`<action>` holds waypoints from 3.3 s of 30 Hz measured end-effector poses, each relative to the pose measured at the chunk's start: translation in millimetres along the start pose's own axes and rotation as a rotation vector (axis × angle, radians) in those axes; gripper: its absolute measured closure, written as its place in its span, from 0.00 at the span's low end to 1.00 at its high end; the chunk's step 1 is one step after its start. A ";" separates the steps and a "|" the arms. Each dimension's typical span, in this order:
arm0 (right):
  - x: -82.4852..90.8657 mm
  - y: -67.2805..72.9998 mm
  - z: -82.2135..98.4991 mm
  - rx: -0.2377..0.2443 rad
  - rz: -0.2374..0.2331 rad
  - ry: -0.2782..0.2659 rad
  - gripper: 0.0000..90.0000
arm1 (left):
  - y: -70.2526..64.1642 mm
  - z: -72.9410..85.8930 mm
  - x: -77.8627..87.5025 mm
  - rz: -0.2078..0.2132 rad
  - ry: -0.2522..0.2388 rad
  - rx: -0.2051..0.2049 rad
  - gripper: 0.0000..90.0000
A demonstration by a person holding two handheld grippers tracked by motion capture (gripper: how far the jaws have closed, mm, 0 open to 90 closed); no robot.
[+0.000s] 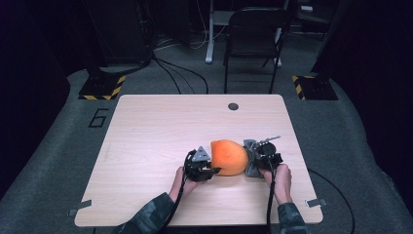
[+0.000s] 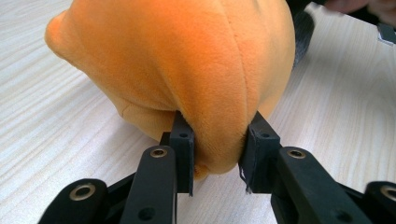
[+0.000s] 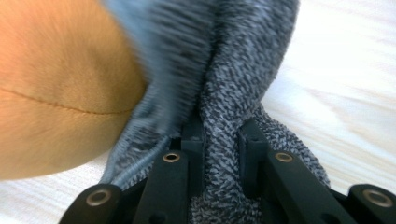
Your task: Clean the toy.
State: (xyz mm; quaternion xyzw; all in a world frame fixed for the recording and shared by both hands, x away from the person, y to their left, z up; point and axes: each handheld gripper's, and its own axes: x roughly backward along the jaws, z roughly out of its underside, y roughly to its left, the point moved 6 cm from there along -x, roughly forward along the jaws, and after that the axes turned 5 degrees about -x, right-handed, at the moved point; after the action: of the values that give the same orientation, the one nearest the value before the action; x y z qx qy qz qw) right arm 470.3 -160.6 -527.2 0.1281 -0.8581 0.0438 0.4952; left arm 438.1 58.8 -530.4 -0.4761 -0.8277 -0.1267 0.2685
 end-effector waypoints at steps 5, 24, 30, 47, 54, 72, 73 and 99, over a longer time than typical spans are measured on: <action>37.2 -0.4 -14.0 -0.009 -0.023 -0.109 0.86 | 0.2 0.1 -0.3 -0.001 0.001 0.002 0.77; 40.1 60.9 -21.6 0.145 -0.072 -0.165 0.86 | 3.1 3.1 -2.2 0.006 0.013 0.004 0.73; 35.3 57.5 -20.6 0.136 -0.079 -0.163 0.86 | 3.7 3.1 -2.0 -0.011 0.018 -0.011 0.56; 29.2 47.9 -21.5 0.116 -0.089 -0.150 0.86 | 8.5 6.8 1.5 -0.087 -0.008 -0.247 0.26; 28.0 46.1 -22.0 0.108 -0.101 -0.143 0.86 | 11.7 14.5 -7.2 -0.139 0.047 -0.332 0.18; 24.5 45.1 -23.7 0.099 -0.107 -0.140 0.86 | 5.5 14.1 -23.1 -0.214 0.032 -0.514 0.18; 24.4 44.8 -23.8 0.099 -0.107 -0.140 0.86 | 5.4 14.1 -23.5 -0.216 0.031 -0.518 0.18; 51.0 -26.4 -15.3 -0.093 -0.052 -0.211 0.86 | 5.0 12.3 -22.6 -0.242 -0.013 -0.413 0.77</action>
State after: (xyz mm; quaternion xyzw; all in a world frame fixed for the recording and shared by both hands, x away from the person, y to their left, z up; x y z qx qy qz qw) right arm 465.8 -191.9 -476.8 0.1310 -0.9030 -0.0227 0.4085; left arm 447.4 50.8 -553.5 -0.4192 -0.8369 -0.3216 0.1430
